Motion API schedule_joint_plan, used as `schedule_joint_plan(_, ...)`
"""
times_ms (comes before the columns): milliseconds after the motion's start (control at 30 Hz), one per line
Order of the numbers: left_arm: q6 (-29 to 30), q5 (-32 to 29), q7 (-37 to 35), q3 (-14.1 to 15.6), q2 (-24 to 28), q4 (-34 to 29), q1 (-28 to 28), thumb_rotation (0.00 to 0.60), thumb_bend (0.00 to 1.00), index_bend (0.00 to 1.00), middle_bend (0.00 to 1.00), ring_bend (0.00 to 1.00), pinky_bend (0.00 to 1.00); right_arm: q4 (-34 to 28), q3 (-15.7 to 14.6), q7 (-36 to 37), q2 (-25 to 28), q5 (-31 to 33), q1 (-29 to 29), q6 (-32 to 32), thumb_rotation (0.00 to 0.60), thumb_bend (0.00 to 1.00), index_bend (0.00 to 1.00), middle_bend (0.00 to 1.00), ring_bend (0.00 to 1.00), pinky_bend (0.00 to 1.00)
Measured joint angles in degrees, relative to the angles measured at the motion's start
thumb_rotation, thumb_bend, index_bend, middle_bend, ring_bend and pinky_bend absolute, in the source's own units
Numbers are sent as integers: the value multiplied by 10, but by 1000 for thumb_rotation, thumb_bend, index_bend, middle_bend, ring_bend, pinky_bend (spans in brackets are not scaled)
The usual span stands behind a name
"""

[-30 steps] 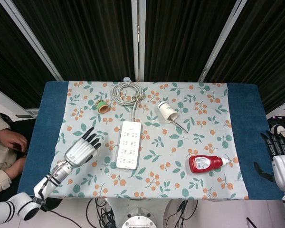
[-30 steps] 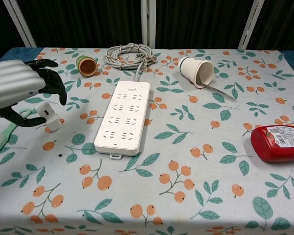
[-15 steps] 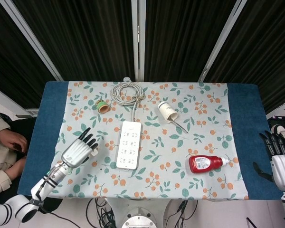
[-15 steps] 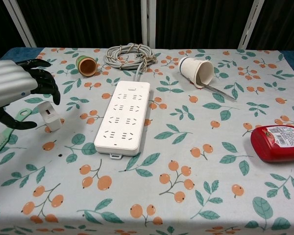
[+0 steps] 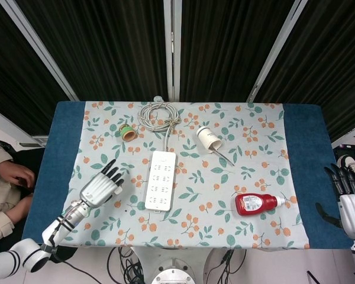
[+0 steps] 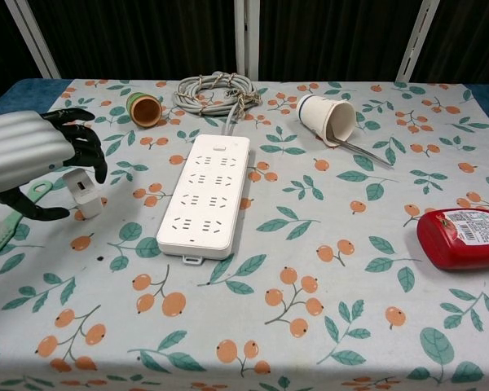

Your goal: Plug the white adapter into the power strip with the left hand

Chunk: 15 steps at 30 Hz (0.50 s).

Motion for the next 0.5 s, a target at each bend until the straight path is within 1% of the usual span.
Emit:
schedule_joint_plan(100, -2, 2, -8, 0, -3, 6, 1, 600, 254, 410, 349, 158, 0, -1, 0, -2, 0, -1, 0, 0, 600, 227, 0, 0, 0, 0)
schedule_joint_plan(167, -2, 5, -16, 0, -6, 11, 1, 600, 312, 452, 412, 193, 7, -2, 1, -3, 0, -1, 0, 1, 600, 225, 0, 0, 0, 0)
schedule_joint_plan(233, 0, 7, -27, -1, -10, 17, 1, 600, 369, 499, 484, 251, 35, -3, 1, -4, 0, -1, 0, 2, 600, 223, 0, 0, 0, 0)
schedule_joint_plan(367, 7, 10, -76, -6, -23, 31, 0, 600, 503, 604, 617, 398, 137, -5, 1, -5, 0, -2, 0, 3, 600, 223, 0, 0, 0, 0)
schedule_joint_plan(500, 18, 6, -140, -22, -31, 36, -2, 600, 525, 635, 651, 431, 172, -5, 1, -5, 0, -4, 0, 4, 600, 223, 0, 0, 0, 0)
